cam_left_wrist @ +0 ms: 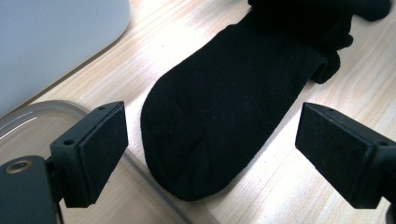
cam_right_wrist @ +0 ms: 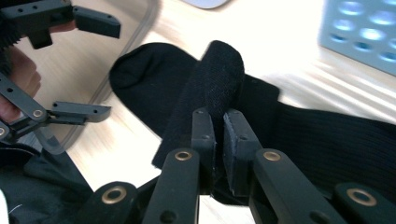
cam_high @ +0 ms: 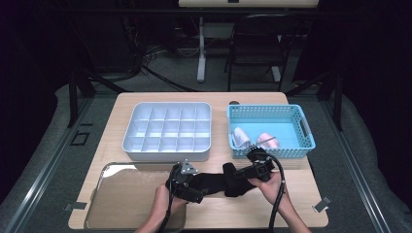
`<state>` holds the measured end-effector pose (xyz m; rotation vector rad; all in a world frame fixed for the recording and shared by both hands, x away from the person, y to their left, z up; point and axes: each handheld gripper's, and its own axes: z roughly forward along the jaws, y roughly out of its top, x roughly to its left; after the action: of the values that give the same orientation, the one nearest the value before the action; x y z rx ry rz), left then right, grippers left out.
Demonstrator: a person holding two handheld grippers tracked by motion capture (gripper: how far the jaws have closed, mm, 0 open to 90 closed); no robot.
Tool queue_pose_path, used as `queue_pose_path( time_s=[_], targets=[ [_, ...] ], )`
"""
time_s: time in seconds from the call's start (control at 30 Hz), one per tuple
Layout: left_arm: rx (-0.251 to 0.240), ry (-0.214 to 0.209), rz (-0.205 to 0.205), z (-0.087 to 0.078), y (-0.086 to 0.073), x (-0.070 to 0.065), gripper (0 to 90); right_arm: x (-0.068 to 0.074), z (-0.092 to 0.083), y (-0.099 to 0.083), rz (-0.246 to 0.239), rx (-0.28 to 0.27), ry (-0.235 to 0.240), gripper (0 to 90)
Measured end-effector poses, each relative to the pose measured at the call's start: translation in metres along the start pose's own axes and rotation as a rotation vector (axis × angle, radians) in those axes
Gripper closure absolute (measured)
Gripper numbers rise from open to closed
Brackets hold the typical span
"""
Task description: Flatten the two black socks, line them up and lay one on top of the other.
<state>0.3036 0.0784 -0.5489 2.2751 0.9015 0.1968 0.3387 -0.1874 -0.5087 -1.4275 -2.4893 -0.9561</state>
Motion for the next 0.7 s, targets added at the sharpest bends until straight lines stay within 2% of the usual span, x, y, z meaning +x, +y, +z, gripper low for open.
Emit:
queue_pose_path(
  time_s=[0.37, 0.47, 0.53, 0.57, 0.6, 0.67, 0.7],
  targets=[
    [0.012, -0.012, 0.024, 0.005, 0.002, -0.006, 9.7, 0.022, 0.024, 0.011, -0.068, 0.037, -0.019, 83.3],
    [0.015, -0.017, 0.028, 0.006, 0.003, -0.007, 9.7, 0.024, 0.034, 0.011, -0.068, 0.054, 0.004, 79.9],
    [0.014, -0.028, 0.032, 0.006, 0.003, -0.008, 9.7, 0.025, 0.038, 0.01, -0.078, 0.085, 0.021, 75.7],
    [0.013, -0.033, 0.03, 0.006, 0.003, -0.008, 9.7, 0.024, 0.041, 0.01, -0.081, 0.092, 0.06, 72.1],
    [0.011, -0.036, 0.03, 0.006, 0.003, -0.009, 9.8, 0.023, 0.041, 0.01, -0.076, 0.084, 0.075, 70.0],
    [0.01, -0.042, 0.029, 0.007, 0.003, -0.01, 10.3, 0.022, 0.038, 0.01, -0.074, 0.08, 0.073, 68.4],
    [0.011, -0.047, 0.03, 0.007, 0.003, -0.01, 10.7, 0.021, 0.036, 0.01, -0.065, 0.057, 0.081, 67.4]
  ],
)
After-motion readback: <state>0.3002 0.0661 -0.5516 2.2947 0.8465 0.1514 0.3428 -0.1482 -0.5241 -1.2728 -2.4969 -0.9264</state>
